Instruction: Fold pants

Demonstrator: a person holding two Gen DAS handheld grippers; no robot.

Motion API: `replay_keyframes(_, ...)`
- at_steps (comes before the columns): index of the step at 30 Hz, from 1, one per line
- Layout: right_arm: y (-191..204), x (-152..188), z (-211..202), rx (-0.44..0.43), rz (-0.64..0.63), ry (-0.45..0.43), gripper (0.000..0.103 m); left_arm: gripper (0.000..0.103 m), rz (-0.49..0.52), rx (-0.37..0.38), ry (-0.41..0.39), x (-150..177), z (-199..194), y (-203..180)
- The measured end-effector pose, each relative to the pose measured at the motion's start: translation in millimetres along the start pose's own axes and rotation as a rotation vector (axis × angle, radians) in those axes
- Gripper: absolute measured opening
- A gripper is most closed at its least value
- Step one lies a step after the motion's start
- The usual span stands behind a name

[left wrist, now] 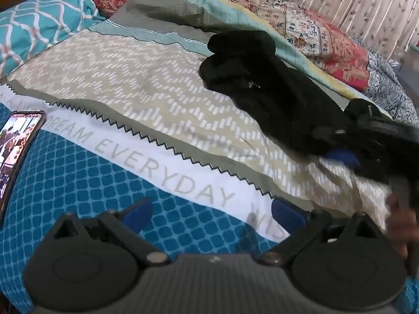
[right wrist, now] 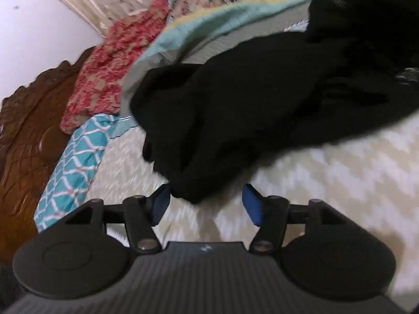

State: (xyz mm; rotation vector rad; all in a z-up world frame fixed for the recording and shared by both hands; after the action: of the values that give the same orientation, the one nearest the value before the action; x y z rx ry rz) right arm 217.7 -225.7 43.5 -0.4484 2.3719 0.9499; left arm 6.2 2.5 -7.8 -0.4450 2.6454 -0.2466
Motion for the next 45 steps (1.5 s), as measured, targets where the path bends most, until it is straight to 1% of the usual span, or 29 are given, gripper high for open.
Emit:
replay_keyframes(1,11.5,-9.8,-1.8,0.019,-0.053,-0.006,0.013,0.101,0.000,0.002,-0.002,-0.4,0.2,1.0)
replay_keyframes(4,51.5,-42.8,-38.0,0.022,-0.205,-0.178,0.013,0.101,0.004,0.012,-0.011,-2.0,2.6,1.6)
replay_keyframes(5,60.5,-56.1,-51.4,0.031,-0.218,-0.236,0.013,0.101,0.005,-0.003,-0.007,0.7,1.5,-1.2)
replay_keyframes(6,64.5,-70.8,-62.1,0.045,-0.213,-0.289,0.013,0.101,0.006,0.004,-0.014,0.7,3.5,-2.2)
replay_keyframes(7,66.6,-82.6,-71.9,0.075,-0.202,-0.341,0.013,0.101,0.009,0.001,-0.016,-0.3,5.4,-4.2)
replay_keyframes(8,64.8,-94.2,-78.2,0.139,-0.190,-0.396,0.013,0.101,0.010,-0.002,-0.018,-1.5,7.0,-6.1)
replay_keyframes(9,60.5,-102.4,-81.4,0.205,-0.174,-0.433,0.017,0.101,0.022,-0.004,-0.015,-1.8,9.8,-1.5)
replay_keyframes(10,51.9,-106.1,-81.5,0.258,-0.157,-0.451,0.018,0.101,0.026,0.004,-0.024,-1.9,10.3,-1.0)
replay_keyframes(11,41.4,-107.7,-79.2,0.312,-0.129,-0.451,0.034,0.101,0.029,0.006,-0.026,-1.9,10.4,-0.9)
replay_keyframes(12,26.9,-103.2,-79.8,0.341,-0.092,-0.426,0.048,0.101,0.030,0.011,-0.028,-2.0,10.4,0.0)
replay_keyframes(13,14.7,-95.1,-78.8,0.341,-0.058,-0.410,0.059,0.101,0.030,0.019,-0.029,-2.1,10.6,1.6)
replay_keyframes(15,-11.6,-65.8,-82.1,0.307,-0.026,-0.395,0.058,0.101,0.029,0.029,-0.030,-2.6,12.2,4.3)
replay_keyframes(17,-16.9,-33.6,-79.9,0.297,-0.073,-0.367,0.058,0.102,0.034,0.026,-0.031,-3.5,15.0,4.2)
replay_keyframes(19,-5.5,-4.9,-70.7,0.324,-0.203,-0.318,0.058,0.102,0.053,0.007,-0.046,-2.8,13.8,-1.4)
replay_keyframes(22,14.9,30.6,-46.5,0.442,-0.486,-0.213,0.058,0.102,0.072,-0.009,-0.045,-3.1,16.6,-6.8)
replay_keyframes(23,20.5,38.1,-40.9,0.466,-0.557,-0.196,0.058,0.102,0.077,-0.012,-0.053,-3.1,16.4,-8.3)
replay_keyframes(27,38.4,38.7,-12.3,0.528,-0.772,-0.153,0.058,0.102,0.071,0.008,-0.040,-3.0,13.2,-9.9)
replay_keyframes(29,38.9,28.5,12.4,0.589,-0.840,-0.094,0.056,0.102,0.064,0.027,-0.027,-2.5,11.1,-10.1)
replay_keyframes(30,35.3,23.3,24.0,0.632,-0.862,-0.060,0.054,0.102,0.060,0.034,-0.023,-2.6,9.6,-9.6)
replay_keyframes(31,31.4,22.2,33.8,0.683,-0.877,-0.046,0.047,0.102,0.055,0.042,-0.021,-2.6,7.7,-8.6)
replay_keyframes(32,26.1,16.4,36.8,0.693,-0.876,-0.055,0.039,0.102,0.047,0.058,-0.017,-2.5,5.7,-7.4)
replay_keyframes(33,24.9,14.5,33.1,0.679,-0.848,-0.062,0.031,0.102,0.038,0.078,-0.013,-2.3,2.7,-5.1)
replay_keyframes(35,24.8,12.6,12.3,0.637,-0.751,-0.074,0.022,0.102,0.023,0.115,-0.010,-2.2,-2.7,-1.3)
replay_keyframes(38,37.7,12.0,-26.3,0.514,-0.624,-0.094,0.019,0.102,0.002,0.186,-0.016,-3.8,-12.6,4.0)
replay_keyframes(39,45.0,14.7,-38.9,0.455,-0.602,-0.103,0.019,0.102,-0.004,0.216,-0.026,-4.2,-18.8,7.0)
replay_keyframes(41,61.1,29.7,-68.5,0.347,-0.604,-0.115,0.018,0.102,-0.014,0.258,-0.052,-5.5,-30.8,11.8)
replay_keyframes(42,71.0,39.6,-81.4,0.316,-0.625,-0.118,0.018,0.102,-0.020,0.288,-0.069,-5.1,-39.0,16.1)
replay_keyframes(43,80.9,47.4,-88.8,0.285,-0.651,-0.119,0.018,0.102,-0.031,0.324,-0.084,-4.9,-46.6,20.1)
replay_keyframes(45,104.5,71.0,-104.2,0.182,-0.675,-0.108,0.018,0.103,-0.047,0.365,-0.115,-2.7,-62.6,29.1)
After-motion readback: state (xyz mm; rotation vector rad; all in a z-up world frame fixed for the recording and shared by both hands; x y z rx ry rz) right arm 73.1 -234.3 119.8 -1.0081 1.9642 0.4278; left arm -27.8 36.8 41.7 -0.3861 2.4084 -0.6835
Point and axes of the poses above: each gripper's, at about its wrist camera, not at the fingertips, and z roughly the way its jaws point, y to its left, x to its underside, the point moved 1 cm from there along z, roughly the way its jaws point, and after that the axes turned 15 degrees about y, right-handed, at the moved point
